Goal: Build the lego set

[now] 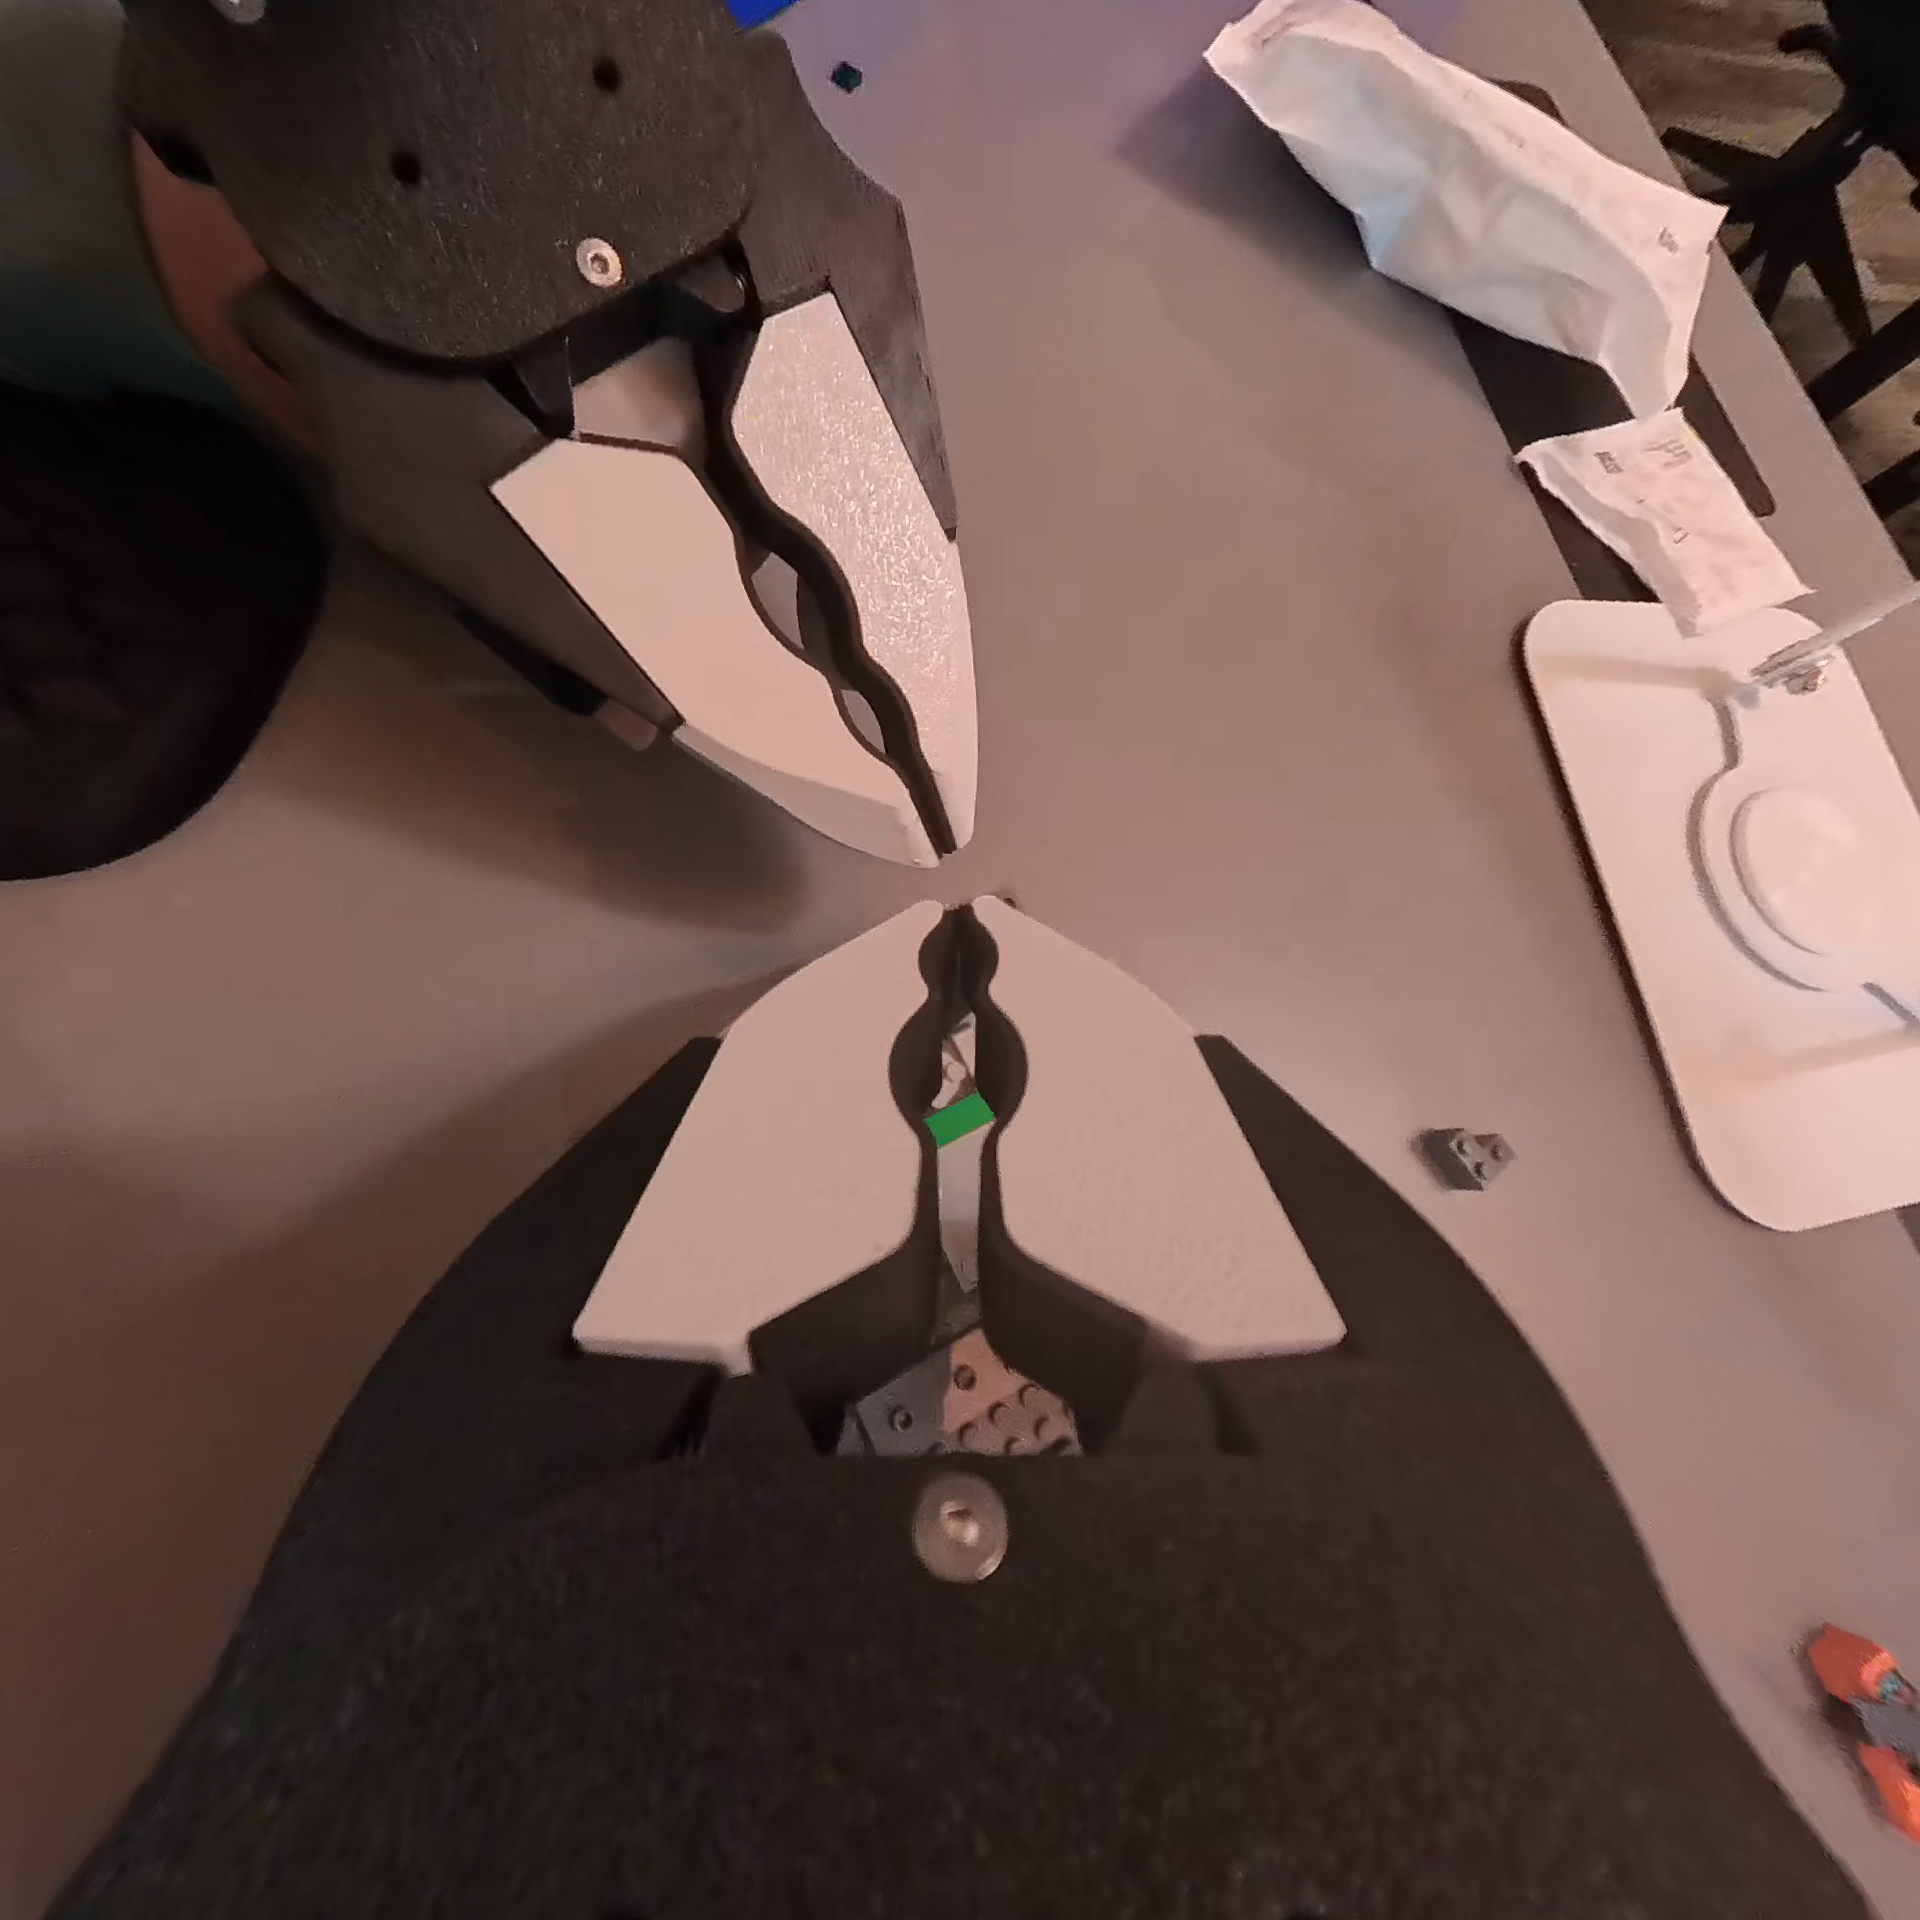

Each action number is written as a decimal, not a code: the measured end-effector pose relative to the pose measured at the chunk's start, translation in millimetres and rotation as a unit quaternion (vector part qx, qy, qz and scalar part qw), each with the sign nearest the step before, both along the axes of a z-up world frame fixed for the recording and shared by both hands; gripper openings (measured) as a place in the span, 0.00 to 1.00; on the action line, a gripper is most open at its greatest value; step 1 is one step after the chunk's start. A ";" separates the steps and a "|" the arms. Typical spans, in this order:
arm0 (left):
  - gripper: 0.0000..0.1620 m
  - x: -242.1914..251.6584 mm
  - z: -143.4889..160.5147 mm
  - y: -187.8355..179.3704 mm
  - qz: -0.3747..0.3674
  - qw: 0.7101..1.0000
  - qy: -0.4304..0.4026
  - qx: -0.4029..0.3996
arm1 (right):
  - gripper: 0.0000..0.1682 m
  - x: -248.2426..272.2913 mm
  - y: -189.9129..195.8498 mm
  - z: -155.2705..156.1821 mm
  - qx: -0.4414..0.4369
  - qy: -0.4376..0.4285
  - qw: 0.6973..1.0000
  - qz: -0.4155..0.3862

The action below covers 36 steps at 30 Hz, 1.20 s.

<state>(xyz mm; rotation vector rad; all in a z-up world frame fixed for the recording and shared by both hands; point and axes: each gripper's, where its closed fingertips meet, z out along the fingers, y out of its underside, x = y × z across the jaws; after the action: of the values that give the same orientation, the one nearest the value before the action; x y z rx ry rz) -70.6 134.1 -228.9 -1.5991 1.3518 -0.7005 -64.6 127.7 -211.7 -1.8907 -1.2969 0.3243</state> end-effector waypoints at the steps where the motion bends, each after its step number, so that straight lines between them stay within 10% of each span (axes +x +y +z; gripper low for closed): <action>1: 0.00 0.7 0.9 -0.7 -0.002 1.000 -0.003 -0.001 | 0.00 -0.2 0.3 -1.2 -0.003 0.002 1.000 -0.003; 30: 0.00 13.9 0.4 -10.1 -0.022 1.000 -0.006 -0.006 | 0.00 1.4 3.5 -1.3 0.003 -0.009 1.000 -0.014; 36: 0.00 10.4 6.5 -7.3 -0.012 1.000 -0.020 -0.006 | 0.00 29.9 24.4 49.0 0.010 0.066 0.997 -0.031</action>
<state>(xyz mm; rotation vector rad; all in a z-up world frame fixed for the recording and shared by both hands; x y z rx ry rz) -60.2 126.8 -222.4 -1.5734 1.3423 -0.7530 -34.7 152.1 -162.7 -1.8557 -1.1469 0.3948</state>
